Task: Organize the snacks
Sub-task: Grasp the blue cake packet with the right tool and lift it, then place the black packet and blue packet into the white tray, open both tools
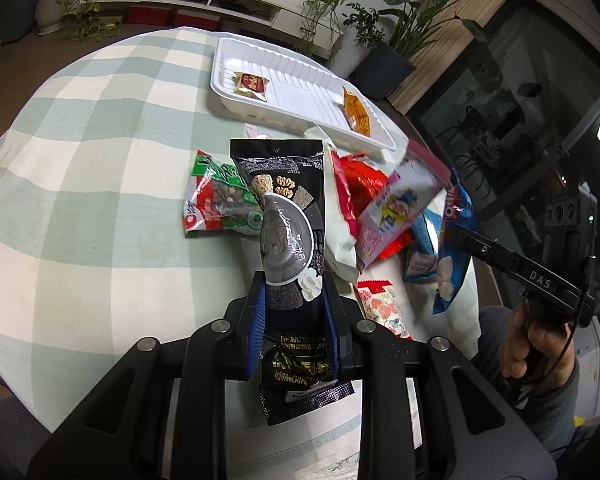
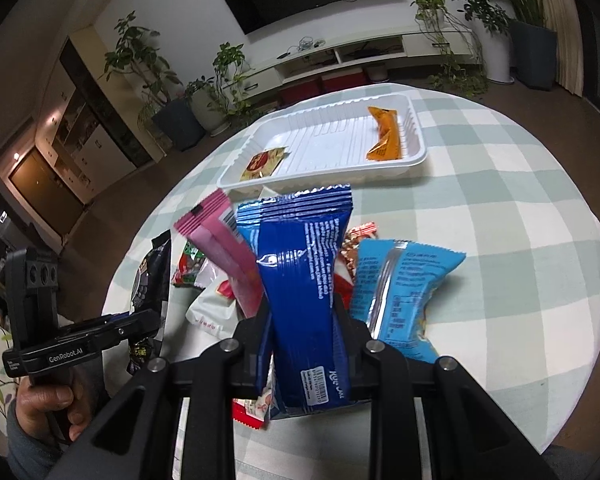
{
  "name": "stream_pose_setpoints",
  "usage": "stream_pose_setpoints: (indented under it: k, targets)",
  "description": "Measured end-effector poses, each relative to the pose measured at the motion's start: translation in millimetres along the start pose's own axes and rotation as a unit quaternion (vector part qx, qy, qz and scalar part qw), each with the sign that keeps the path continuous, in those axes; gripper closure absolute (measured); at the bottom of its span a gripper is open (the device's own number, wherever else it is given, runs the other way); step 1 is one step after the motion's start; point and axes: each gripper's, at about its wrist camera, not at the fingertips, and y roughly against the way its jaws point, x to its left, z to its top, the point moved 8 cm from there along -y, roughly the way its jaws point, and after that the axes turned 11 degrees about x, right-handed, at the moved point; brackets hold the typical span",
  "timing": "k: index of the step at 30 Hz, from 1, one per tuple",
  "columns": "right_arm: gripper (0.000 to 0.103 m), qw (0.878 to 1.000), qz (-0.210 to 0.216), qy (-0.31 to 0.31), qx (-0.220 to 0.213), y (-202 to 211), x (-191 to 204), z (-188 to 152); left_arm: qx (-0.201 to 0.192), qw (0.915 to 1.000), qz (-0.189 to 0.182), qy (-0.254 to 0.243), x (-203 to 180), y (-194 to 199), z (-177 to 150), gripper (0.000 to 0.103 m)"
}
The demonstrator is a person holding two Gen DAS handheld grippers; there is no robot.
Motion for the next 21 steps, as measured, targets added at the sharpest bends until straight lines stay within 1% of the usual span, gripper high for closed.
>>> stream_pose_setpoints:
  k: [3, 7, 10, 11, 13, 14, 17, 18, 21]
  targets:
    - [0.076, 1.000, 0.006, -0.020, -0.010, 9, -16, 9, -0.010, 0.9999, 0.000, 0.002, 4, 10, 8, 0.080]
    - [0.076, 0.998, 0.004, -0.056, -0.036, 32, -50, 31, -0.026, 0.9996, 0.001, 0.002, 11, 28, 31, 0.080]
    - [0.076, 0.995, -0.006, -0.077, -0.066, 55, -76, 58, -0.039, 0.9991, 0.015, -0.009, 16, 39, 61, 0.080]
    - [0.076, 0.994, -0.008, -0.085, -0.076, 63, -83, 70, -0.042, 0.9989, 0.018, -0.014, 16, 42, 76, 0.080]
    - [0.076, 0.992, -0.015, -0.088, -0.091, 74, -91, 93, -0.046, 0.9984, 0.024, -0.022, 16, 44, 100, 0.080]
    - [0.076, 0.991, -0.017, -0.085, -0.098, 77, -92, 106, -0.047, 0.9980, 0.031, -0.029, 14, 45, 118, 0.080]
    - [0.076, 0.991, -0.015, -0.071, -0.110, 79, -84, 144, -0.047, 0.9971, 0.038, -0.046, 7, 41, 162, 0.080]
    - [0.076, 0.992, -0.012, -0.065, -0.109, 77, -79, 155, -0.046, 0.9965, 0.044, -0.054, 2, 36, 180, 0.080]
    - [0.076, 0.994, -0.001, -0.041, -0.099, 60, -58, 189, -0.033, 0.9957, 0.044, -0.074, -13, 18, 215, 0.080]
